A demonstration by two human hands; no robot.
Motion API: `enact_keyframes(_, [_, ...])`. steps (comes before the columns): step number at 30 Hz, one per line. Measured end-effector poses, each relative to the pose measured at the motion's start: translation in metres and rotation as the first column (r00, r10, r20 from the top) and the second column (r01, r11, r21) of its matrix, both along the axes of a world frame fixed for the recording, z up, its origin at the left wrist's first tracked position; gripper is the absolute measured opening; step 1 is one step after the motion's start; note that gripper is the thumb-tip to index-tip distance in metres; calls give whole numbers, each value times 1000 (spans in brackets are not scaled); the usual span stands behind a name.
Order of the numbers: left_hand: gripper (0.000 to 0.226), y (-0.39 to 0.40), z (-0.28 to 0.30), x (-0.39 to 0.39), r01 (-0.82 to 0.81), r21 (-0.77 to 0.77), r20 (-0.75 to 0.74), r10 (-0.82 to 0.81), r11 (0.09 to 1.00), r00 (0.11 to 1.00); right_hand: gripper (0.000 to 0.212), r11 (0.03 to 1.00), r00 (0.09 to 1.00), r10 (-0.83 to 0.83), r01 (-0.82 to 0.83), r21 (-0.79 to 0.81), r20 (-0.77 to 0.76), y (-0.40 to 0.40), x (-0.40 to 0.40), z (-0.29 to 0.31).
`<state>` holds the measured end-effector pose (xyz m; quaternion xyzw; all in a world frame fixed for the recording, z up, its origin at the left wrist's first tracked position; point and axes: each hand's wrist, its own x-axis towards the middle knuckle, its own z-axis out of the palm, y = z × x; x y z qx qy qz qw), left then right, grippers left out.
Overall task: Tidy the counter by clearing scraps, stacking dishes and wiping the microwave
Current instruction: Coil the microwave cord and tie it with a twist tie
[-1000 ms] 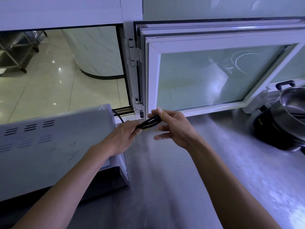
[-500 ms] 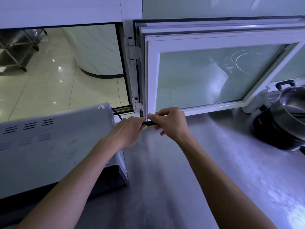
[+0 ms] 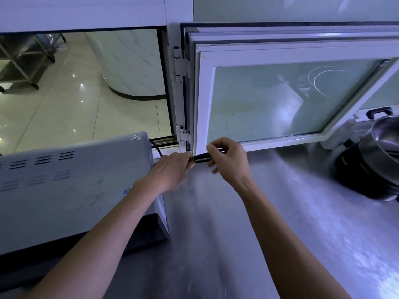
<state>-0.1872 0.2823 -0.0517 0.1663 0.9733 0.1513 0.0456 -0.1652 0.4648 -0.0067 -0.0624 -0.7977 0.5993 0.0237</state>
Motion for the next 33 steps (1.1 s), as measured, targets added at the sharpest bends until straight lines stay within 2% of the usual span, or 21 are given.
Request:
enact_keyframes(3, [27,-4,2,0,4,66,69,-8,998,998,16,999,999,20,-19,43,-33,4,0,-3])
enact_keyframes(8, [26,-5,4,2,18,116,101,-30,993,994,22,998,996,-18,23,58,-84,4,-4,-11])
enact_keyframes(11, [28,-5,4,3,28,128,83,-38,991,996,22,998,993,-24,31,59,-113,3,-5,-15])
enact_keyframes(14, [37,-4,4,4,54,134,4,-55,989,998,20,998,992,-17,24,59,-121,5,-5,-17])
enact_keyframes(20, [28,0,-8,4,45,39,-130,-40,998,991,20,994,984,-23,42,101,-175,10,1,-23])
enact_keyframes(25, [23,6,-17,2,85,-58,-157,-93,995,983,18,993,977,-26,50,111,-210,19,9,-34])
enact_keyframes(28, [22,13,-28,6,31,-125,-184,-54,992,981,12,992,970,9,23,128,-245,25,17,-44])
enact_keyframes(33, [23,34,-44,18,-81,-119,-201,56,990,978,8,991,971,36,-5,131,-238,35,25,-68])
